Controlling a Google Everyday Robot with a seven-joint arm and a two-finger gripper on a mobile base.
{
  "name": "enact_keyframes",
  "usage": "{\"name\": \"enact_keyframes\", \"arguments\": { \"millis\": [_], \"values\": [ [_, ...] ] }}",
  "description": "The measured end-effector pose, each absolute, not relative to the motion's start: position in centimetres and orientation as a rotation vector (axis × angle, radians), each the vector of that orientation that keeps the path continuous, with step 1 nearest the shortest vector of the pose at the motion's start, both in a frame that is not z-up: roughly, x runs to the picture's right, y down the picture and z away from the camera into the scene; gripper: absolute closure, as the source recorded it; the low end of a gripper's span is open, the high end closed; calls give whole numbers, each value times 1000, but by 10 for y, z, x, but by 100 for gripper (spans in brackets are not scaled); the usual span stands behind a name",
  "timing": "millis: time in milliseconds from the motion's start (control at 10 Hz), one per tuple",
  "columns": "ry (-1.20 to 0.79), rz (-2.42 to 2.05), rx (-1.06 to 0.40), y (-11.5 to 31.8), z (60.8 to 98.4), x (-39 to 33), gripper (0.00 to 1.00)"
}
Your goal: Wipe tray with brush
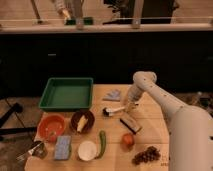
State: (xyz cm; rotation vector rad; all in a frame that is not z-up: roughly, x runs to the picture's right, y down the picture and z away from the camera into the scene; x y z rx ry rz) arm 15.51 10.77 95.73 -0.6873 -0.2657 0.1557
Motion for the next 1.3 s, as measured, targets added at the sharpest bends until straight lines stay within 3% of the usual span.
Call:
{"name": "enact_keyframes", "arguments": {
  "millis": [400,500,800,1300],
  "values": [
    [-259,135,-695,107,956,153,96],
    [-257,134,-695,108,956,154,100],
    [-270,84,-657,100,936,151,100],
    [-286,-58,-521,58,860,141,100]
  ]
}}
